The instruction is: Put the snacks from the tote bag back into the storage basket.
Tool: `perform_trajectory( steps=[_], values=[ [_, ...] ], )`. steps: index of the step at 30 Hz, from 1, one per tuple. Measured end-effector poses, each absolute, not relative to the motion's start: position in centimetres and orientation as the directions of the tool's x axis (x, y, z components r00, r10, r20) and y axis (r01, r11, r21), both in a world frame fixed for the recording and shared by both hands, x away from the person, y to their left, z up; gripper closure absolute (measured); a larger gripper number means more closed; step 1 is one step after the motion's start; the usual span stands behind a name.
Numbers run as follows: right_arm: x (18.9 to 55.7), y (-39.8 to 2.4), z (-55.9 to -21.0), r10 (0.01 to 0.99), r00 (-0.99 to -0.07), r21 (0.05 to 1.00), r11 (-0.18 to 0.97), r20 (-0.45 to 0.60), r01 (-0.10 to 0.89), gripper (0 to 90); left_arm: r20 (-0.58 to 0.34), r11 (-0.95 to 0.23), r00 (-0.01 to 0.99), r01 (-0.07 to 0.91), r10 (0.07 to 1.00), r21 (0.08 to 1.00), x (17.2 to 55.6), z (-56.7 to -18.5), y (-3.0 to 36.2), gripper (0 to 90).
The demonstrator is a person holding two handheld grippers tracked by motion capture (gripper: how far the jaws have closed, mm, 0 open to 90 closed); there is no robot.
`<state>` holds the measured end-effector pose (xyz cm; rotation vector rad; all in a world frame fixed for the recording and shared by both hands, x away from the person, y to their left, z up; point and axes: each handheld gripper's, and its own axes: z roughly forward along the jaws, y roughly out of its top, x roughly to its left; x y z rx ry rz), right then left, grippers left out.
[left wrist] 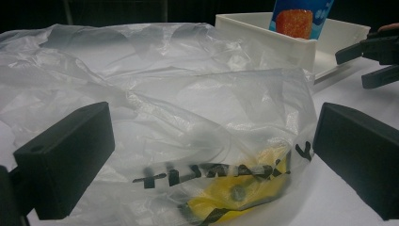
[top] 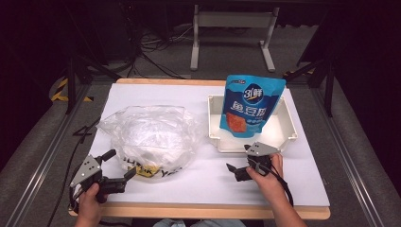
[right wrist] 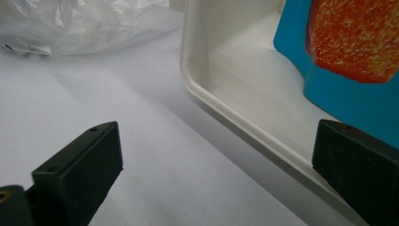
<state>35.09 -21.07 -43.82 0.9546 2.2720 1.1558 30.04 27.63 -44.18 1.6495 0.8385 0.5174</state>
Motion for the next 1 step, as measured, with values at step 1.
perform_trajectory(
  steps=[1],
  values=[
    [35.08, -21.15, -43.78, 0.735, -0.676, 0.824, 0.413, -0.052, 0.386, 2.9, -0.097, -0.092, 0.646, 0.252, 0.757, 0.963, 30.02, -44.15, 27.64, 0.2]
  ],
)
